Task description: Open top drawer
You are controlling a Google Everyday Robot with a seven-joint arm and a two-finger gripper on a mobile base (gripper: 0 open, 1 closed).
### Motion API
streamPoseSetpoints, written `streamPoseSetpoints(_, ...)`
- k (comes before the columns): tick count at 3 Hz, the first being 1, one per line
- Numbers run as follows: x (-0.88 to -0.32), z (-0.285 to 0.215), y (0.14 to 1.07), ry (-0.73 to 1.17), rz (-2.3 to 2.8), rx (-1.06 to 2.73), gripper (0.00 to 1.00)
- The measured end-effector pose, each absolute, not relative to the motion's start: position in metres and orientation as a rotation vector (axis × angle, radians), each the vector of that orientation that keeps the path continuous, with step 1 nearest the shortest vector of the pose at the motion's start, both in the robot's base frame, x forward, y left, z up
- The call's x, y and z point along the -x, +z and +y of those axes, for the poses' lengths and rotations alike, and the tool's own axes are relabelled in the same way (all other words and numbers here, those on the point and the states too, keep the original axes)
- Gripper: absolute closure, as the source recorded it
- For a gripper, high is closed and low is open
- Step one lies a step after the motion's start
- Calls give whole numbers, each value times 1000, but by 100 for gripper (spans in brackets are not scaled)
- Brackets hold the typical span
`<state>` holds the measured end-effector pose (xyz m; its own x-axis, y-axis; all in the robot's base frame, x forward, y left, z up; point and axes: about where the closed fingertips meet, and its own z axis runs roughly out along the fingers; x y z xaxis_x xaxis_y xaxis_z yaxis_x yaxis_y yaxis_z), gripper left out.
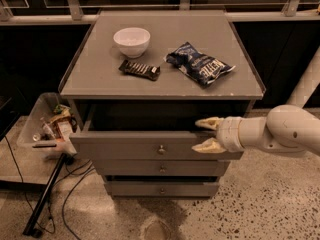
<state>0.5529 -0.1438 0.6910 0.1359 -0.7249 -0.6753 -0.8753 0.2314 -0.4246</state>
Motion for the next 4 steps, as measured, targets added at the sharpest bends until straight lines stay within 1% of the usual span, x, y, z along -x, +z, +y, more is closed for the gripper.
streamPoseSetpoints(1, -556, -146, 694, 205, 1620, 1522, 0)
streamPoseSetpoints(2, -555, -145, 696, 199, 1612, 1527, 0)
streamPoseSetpoints(4, -539, -126, 681, 242, 1612, 1549, 0)
